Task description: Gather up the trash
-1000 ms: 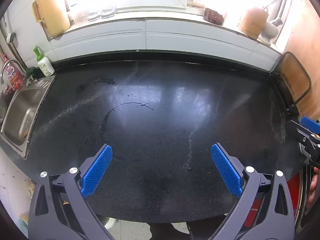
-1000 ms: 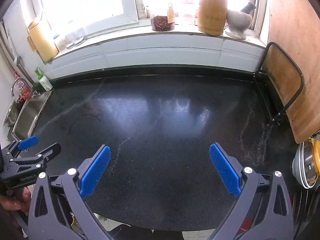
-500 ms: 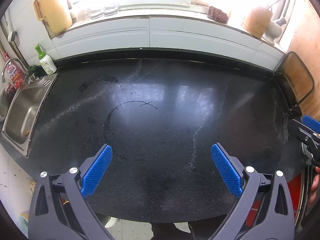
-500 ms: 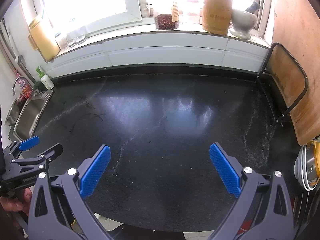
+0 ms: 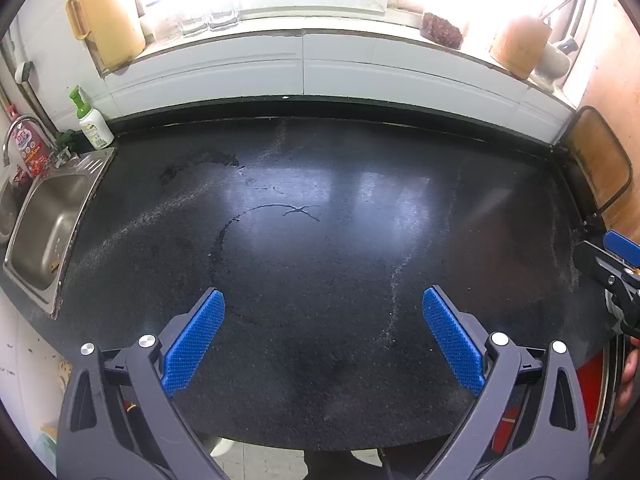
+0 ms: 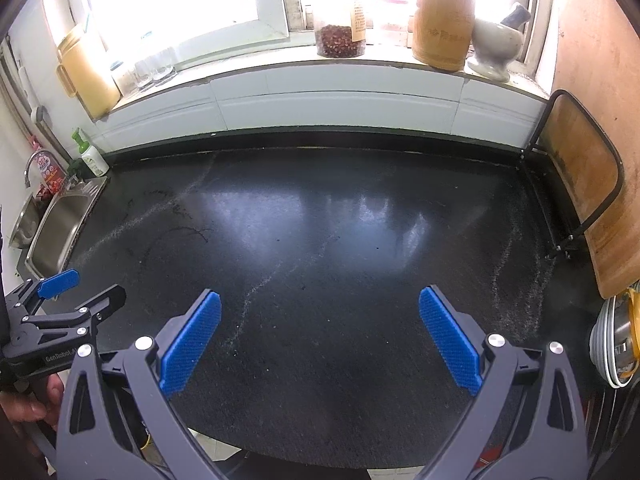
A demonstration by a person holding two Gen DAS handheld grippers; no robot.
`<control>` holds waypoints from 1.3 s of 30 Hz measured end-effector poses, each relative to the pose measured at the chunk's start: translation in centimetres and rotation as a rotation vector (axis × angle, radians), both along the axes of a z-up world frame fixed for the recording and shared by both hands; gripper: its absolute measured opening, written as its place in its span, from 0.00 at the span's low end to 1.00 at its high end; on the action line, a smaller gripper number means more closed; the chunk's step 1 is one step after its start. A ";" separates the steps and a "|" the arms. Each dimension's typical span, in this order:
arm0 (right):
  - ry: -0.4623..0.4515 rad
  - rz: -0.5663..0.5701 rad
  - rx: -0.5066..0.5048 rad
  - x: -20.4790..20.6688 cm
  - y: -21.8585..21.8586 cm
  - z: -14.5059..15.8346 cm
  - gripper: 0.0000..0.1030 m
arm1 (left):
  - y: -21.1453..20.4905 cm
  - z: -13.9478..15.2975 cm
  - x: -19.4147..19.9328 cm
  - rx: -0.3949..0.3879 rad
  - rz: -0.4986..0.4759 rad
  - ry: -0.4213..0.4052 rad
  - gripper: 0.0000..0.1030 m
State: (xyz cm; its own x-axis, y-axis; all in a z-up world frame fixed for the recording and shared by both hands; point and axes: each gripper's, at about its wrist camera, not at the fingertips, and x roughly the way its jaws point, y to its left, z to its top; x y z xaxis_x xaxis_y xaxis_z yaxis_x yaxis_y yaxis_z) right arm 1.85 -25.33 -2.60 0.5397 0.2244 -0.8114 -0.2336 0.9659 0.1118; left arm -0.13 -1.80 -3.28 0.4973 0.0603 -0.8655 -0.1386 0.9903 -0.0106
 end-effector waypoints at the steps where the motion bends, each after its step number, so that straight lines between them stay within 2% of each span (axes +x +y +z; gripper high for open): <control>1: 0.000 -0.001 0.000 0.1 0.0 0.0 0.93 | 0.0 0.0 0.0 0.000 -0.002 0.001 0.94; 27: 0.009 -0.005 0.004 0.5 -0.3 -0.4 0.93 | 0.0 -0.3 0.4 0.020 -0.012 0.007 0.94; 34: 0.003 -0.009 0.005 0.3 -0.4 -0.4 0.93 | -0.7 0.6 0.1 0.079 -0.011 -0.030 0.94; 39: 0.002 -0.017 0.007 0.0 -0.5 -0.4 0.93 | -0.7 0.7 -0.2 0.058 -0.017 -0.049 0.94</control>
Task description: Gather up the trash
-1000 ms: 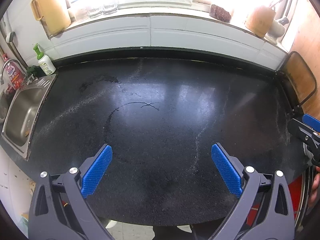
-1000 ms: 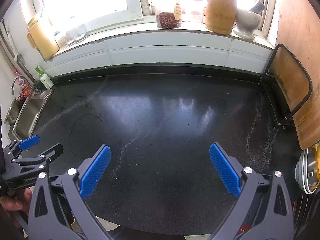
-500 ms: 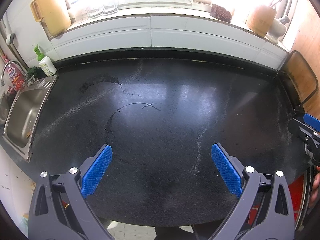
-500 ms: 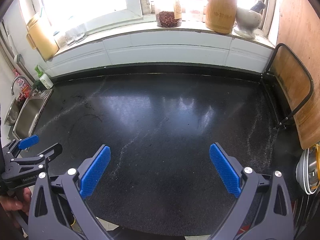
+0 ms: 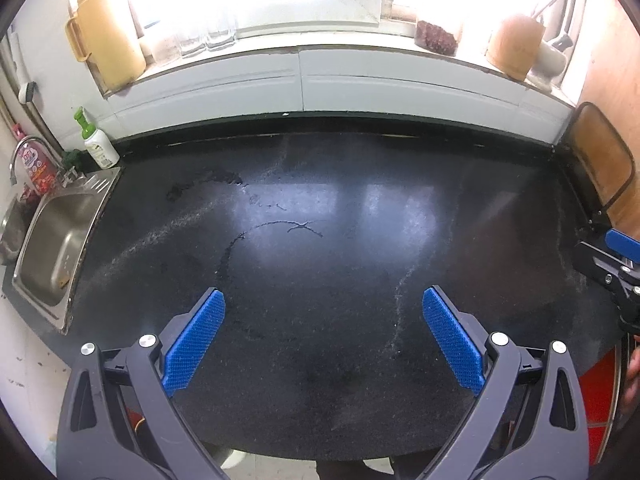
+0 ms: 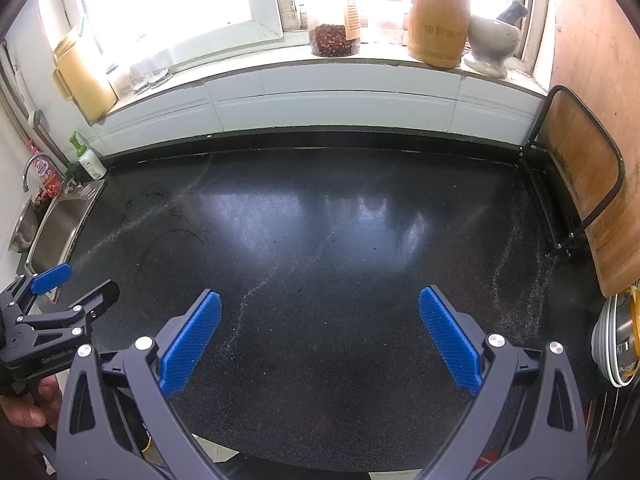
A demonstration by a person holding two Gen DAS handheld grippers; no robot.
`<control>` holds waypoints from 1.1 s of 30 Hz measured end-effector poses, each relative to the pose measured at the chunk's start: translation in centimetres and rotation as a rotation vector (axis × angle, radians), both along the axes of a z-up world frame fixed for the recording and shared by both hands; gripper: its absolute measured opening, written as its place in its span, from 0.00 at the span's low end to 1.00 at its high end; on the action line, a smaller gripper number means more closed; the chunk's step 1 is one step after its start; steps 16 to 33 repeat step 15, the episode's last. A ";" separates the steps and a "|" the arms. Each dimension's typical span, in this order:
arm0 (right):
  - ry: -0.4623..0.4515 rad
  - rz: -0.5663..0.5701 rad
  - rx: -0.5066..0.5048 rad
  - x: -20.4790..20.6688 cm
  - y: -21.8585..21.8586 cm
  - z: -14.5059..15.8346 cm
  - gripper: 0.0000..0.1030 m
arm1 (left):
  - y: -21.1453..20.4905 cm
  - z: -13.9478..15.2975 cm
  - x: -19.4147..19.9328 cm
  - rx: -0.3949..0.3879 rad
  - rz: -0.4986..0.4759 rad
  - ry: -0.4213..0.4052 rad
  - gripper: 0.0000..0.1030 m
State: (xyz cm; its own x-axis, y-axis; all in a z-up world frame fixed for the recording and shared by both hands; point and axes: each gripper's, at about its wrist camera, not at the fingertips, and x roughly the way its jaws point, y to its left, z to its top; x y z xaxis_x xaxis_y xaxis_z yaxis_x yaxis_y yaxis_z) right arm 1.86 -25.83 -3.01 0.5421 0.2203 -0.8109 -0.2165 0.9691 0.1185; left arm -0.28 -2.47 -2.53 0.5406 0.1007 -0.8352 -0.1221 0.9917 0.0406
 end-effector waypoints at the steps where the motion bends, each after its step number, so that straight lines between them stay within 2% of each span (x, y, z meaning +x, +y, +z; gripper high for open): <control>1: 0.000 -0.002 0.000 0.0 0.0 0.0 0.93 | 0.0 0.1 0.0 0.002 0.003 -0.007 0.94; 6: 0.005 -0.010 0.001 -0.2 -0.1 -0.1 0.93 | -0.2 0.5 0.0 0.019 0.001 -0.033 0.94; 15: 0.006 -0.010 0.001 -0.3 -0.2 -0.1 0.93 | 0.2 -0.3 0.5 -0.039 0.008 0.028 0.94; 33: 0.006 -0.010 0.001 -0.3 -0.2 -0.1 0.93 | 0.2 -0.3 0.5 -0.039 0.008 0.028 0.94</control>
